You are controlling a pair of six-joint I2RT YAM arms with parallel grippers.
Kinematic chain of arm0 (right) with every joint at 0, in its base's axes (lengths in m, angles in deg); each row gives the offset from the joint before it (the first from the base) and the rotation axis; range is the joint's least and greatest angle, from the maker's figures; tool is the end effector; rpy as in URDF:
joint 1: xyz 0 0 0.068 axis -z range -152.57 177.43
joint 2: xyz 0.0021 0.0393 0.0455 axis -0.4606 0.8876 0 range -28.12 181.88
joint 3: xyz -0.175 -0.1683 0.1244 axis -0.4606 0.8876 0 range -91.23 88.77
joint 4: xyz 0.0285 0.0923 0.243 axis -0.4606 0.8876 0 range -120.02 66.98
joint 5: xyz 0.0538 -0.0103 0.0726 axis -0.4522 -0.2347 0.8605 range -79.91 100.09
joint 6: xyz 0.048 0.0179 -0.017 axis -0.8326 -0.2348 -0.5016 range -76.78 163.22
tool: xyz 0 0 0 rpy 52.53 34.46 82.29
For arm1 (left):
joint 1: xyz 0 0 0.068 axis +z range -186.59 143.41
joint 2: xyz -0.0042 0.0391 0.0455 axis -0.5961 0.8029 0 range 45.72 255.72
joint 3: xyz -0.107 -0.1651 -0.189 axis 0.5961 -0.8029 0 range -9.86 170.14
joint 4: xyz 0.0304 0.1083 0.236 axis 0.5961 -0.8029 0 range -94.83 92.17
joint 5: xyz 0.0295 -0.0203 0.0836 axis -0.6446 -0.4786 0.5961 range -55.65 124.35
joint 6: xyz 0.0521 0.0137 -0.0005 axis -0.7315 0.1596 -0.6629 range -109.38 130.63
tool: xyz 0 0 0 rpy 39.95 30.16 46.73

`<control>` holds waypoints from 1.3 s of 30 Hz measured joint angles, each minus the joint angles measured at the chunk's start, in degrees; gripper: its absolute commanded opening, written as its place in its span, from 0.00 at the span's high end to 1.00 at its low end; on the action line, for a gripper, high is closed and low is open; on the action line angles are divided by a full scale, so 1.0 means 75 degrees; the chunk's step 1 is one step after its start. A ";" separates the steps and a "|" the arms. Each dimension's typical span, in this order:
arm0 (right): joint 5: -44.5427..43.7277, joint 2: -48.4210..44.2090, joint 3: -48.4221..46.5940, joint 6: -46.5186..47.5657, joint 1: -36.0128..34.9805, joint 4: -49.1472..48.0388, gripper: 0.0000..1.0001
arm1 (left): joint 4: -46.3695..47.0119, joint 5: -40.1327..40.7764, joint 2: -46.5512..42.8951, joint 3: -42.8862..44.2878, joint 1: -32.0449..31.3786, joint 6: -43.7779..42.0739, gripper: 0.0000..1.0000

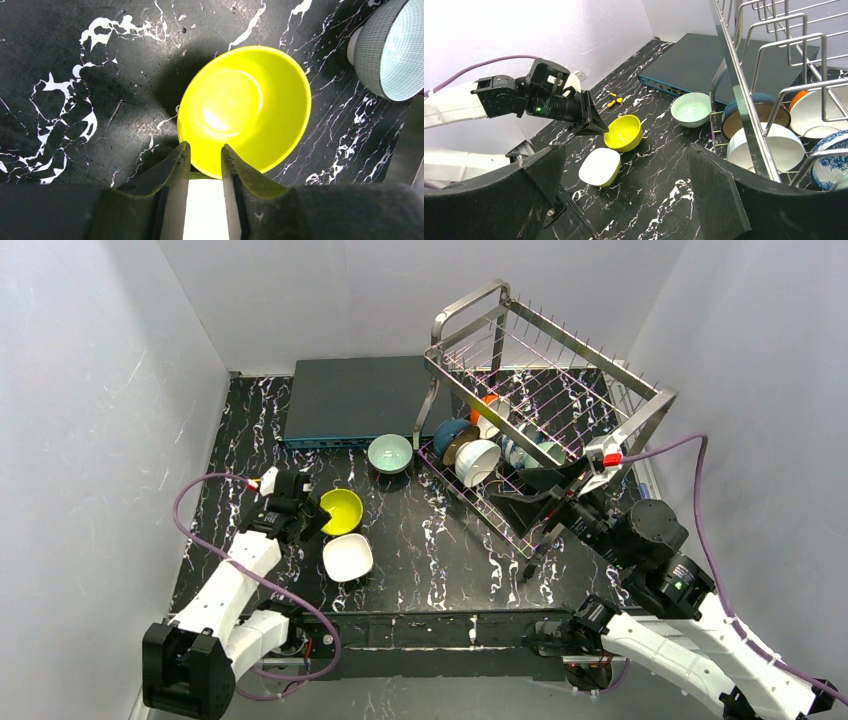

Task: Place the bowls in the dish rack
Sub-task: Place the bowl at the center of the board, then pick up the bowl from the center of the board.

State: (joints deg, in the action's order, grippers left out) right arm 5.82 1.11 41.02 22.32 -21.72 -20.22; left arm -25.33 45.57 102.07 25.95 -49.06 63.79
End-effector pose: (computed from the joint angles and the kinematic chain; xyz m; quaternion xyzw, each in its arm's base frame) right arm 0.0747 0.0824 0.3937 -0.1313 0.6381 0.4153 0.6349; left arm 0.1939 -0.0357 0.2226 -0.3559 0.8591 -0.1164 0.3489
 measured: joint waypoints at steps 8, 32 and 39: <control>-0.0006 0.0000 0.0055 -0.0020 0.0000 -0.0111 0.01 | -0.0245 0.0125 -0.0265 0.0003 0.0000 -0.0154 0.38; -0.0012 -0.0035 0.0096 -0.0009 0.0000 -0.0160 0.01 | 0.1329 -0.1950 0.3587 0.3541 0.0006 -0.1821 0.19; -0.0012 -0.0041 0.0096 0.0017 0.0000 -0.0137 0.01 | 0.1848 -0.2538 0.5106 0.4194 0.0006 -0.1303 0.23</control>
State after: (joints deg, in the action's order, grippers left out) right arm 5.73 0.81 41.74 22.45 -21.72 -21.24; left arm -11.48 26.54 140.37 57.40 -49.02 54.02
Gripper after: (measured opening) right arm 0.984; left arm 0.793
